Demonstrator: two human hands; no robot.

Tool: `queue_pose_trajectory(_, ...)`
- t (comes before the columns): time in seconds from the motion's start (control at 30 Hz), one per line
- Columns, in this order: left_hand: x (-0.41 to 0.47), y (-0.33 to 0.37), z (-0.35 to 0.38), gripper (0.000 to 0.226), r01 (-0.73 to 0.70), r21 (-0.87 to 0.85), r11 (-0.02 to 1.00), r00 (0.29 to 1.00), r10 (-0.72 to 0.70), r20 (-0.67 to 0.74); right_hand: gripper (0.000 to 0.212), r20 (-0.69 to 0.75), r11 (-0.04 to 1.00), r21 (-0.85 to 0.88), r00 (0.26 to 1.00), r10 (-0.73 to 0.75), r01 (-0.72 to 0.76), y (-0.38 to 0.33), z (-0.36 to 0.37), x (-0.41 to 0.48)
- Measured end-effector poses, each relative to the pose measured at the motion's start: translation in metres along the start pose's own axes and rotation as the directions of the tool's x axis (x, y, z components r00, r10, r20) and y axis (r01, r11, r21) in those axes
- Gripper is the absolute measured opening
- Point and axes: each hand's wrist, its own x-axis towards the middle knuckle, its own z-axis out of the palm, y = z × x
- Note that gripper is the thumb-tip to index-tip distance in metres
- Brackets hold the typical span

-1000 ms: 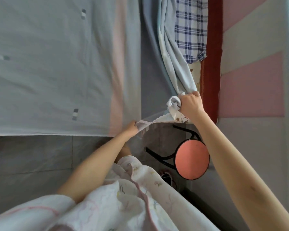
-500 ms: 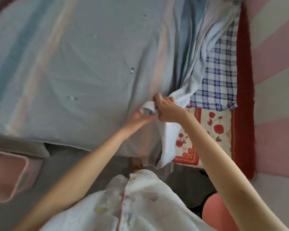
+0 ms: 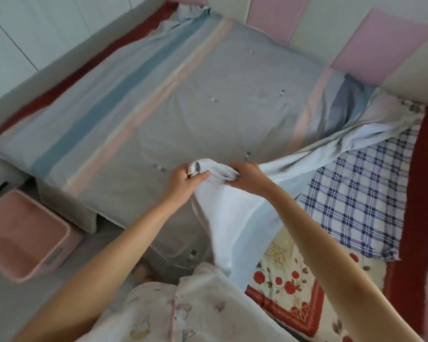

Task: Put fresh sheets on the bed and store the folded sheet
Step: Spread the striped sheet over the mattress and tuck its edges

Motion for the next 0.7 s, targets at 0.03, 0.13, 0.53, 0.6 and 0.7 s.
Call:
queue_pose_trajectory(0.03,0.005,0.0,-0.011,0.008,0.016,-0.047,0.999,1.0,-0.017,-0.023,0.009,-0.045,0.998,-0.059,0.998,0.032,-0.035,0.003,0.003,0.009)
queue_pose_trajectory(0.13,0.024,-0.001,-0.049,0.014,0.067,-0.229,0.971,0.993,-0.087,-0.079,0.021,-0.161,0.969,-0.154,0.973,0.168,-0.193,0.003,0.016,0.04)
queue_pose_trajectory(0.53,0.118,-0.04,-0.323,0.02,0.114,-0.342,0.933,0.93,-0.221,-0.293,0.023,-0.187,0.986,-0.086,0.974,0.128,-0.146,-0.189,0.07,0.207)
queue_pose_trajectory(0.6,0.127,-0.05,-0.36,0.027,0.139,-0.29,0.947,0.919,-0.233,-0.319,0.022,-0.195,0.987,-0.034,0.969,0.15,-0.16,-0.215,0.084,0.226)
queue_pose_trajectory(0.7,0.136,-0.064,-0.396,0.035,0.138,-0.239,0.961,0.921,-0.213,-0.327,0.027,-0.255,0.972,0.101,0.939,0.231,-0.212,-0.237,0.101,0.252)
